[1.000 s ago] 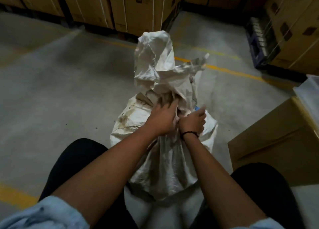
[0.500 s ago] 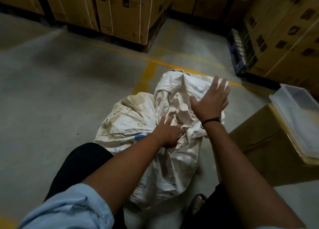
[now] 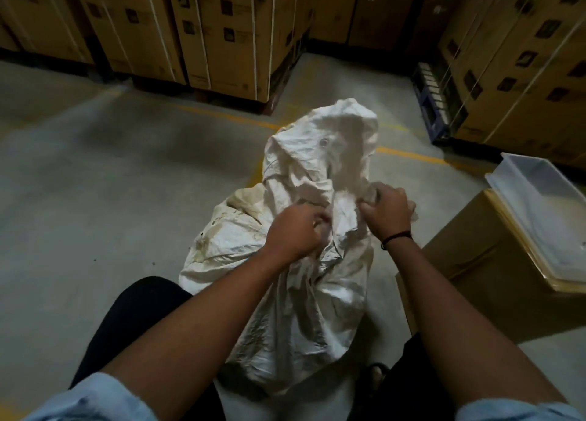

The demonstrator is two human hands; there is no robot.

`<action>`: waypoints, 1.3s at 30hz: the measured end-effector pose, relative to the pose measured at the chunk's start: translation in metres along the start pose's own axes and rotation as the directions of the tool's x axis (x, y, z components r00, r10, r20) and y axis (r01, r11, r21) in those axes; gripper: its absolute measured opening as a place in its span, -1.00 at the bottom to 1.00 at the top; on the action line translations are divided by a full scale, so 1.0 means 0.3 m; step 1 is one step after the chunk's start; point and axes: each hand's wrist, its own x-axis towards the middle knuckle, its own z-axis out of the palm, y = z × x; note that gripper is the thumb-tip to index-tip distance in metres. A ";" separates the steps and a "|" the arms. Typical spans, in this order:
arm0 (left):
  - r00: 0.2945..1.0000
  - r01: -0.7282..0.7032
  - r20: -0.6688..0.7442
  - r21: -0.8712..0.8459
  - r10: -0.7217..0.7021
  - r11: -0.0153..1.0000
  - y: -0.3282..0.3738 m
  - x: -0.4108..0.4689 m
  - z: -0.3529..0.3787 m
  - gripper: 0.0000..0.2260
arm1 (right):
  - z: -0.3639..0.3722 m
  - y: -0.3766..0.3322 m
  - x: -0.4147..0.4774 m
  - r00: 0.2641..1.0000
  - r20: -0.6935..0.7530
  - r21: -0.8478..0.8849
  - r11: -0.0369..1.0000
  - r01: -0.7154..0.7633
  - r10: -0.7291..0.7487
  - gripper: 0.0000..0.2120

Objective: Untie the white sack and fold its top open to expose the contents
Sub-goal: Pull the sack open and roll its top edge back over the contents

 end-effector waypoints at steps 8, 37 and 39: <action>0.763 -0.242 -0.545 0.259 0.348 0.935 0.112 -0.063 -0.159 -0.81 | -0.124 -0.072 -0.130 0.871 0.220 -0.028 0.889 0.457 -0.440 -0.42; 0.972 0.107 -0.233 0.514 0.018 0.851 0.047 -0.062 -0.100 -0.41 | -0.137 -0.077 -0.134 0.917 0.091 -0.266 0.878 0.398 -0.388 -0.34; 0.962 0.090 -0.266 0.514 0.058 0.853 0.051 -0.053 -0.106 -0.44 | -0.150 -0.084 -0.126 0.900 -0.011 -0.245 0.874 0.421 -0.437 -0.37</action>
